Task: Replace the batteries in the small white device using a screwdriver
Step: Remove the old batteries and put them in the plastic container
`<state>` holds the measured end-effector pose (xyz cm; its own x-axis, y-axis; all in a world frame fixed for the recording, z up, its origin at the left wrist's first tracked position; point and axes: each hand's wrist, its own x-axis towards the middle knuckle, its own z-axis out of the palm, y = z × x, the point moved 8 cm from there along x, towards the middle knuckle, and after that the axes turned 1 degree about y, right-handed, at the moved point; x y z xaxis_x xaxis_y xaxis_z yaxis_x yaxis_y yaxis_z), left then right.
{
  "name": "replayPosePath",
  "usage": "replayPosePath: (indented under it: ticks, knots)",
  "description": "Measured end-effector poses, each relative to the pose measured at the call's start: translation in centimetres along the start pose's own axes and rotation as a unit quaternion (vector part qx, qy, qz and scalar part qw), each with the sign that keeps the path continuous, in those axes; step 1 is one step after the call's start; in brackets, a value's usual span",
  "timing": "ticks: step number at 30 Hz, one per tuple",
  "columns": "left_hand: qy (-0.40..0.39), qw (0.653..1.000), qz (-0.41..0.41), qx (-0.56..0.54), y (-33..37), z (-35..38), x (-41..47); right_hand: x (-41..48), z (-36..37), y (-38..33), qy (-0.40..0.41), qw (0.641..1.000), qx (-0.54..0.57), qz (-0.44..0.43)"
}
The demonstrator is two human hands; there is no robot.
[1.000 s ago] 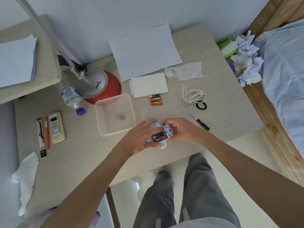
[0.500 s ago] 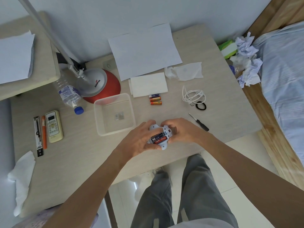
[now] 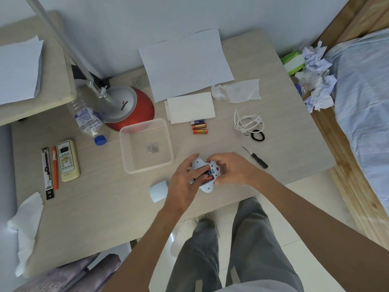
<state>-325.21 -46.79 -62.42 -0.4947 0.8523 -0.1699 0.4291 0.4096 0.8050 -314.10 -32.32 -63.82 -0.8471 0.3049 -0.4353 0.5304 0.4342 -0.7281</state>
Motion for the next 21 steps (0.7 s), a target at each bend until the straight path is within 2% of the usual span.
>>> replayPosePath:
  ticks: [4, 8, 21]
  knots:
    - [0.035, 0.997, -0.054, -0.050, -0.1, 0.0, -0.5, 0.0, 0.1, 0.2, 0.001, 1.000, 0.010, 0.009]
    - [0.073, 0.995, -0.052, -0.036, 0.5, -0.5, -0.3, 0.0, 0.1, 0.1, 0.001, 1.000, 0.011, 0.011]
    - [0.082, 0.994, -0.054, -0.055, 1.0, -1.1, -0.6, 0.0, 0.3, 0.0, 0.004, 1.000, -0.006, 0.005]
